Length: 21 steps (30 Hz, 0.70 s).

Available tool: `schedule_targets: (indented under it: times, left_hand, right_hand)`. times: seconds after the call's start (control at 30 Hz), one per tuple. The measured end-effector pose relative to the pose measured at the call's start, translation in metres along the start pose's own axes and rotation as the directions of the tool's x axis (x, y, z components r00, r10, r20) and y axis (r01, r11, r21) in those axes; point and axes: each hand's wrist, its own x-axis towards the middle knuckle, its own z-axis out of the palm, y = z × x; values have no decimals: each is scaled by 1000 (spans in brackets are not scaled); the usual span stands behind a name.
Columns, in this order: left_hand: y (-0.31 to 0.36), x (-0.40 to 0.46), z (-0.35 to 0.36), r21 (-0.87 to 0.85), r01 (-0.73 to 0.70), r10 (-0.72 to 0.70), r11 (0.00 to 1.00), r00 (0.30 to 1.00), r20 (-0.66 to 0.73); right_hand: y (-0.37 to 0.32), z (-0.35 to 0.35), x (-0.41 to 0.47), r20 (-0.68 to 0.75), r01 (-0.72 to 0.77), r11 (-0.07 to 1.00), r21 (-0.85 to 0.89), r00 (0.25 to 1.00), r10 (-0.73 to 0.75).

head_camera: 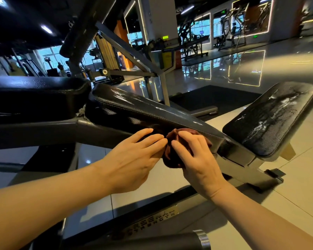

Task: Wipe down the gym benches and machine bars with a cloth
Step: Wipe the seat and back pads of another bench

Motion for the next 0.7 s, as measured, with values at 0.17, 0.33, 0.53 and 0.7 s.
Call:
schedule_targets:
  times: [0.17, 0.33, 0.53, 0.7]
  left_hand:
    - [2, 1, 2, 23, 9, -9, 1000, 1000, 22]
    - [3, 2, 1, 30, 16, -17, 999, 1000, 27]
    - [6, 4, 1, 22, 24, -24, 999, 1000, 15]
    - [6, 4, 2, 54, 26, -26, 998, 1000, 8]
  right_hand:
    - [32, -7, -7, 61, 98, 994, -53, 994, -95]
    - [27, -8, -6, 27, 7, 998, -56, 1000, -5]
    - [18, -9, 4, 81, 42, 998, -44, 996, -39]
    - [41, -23, -18, 158, -80, 989, -128, 982, 100]
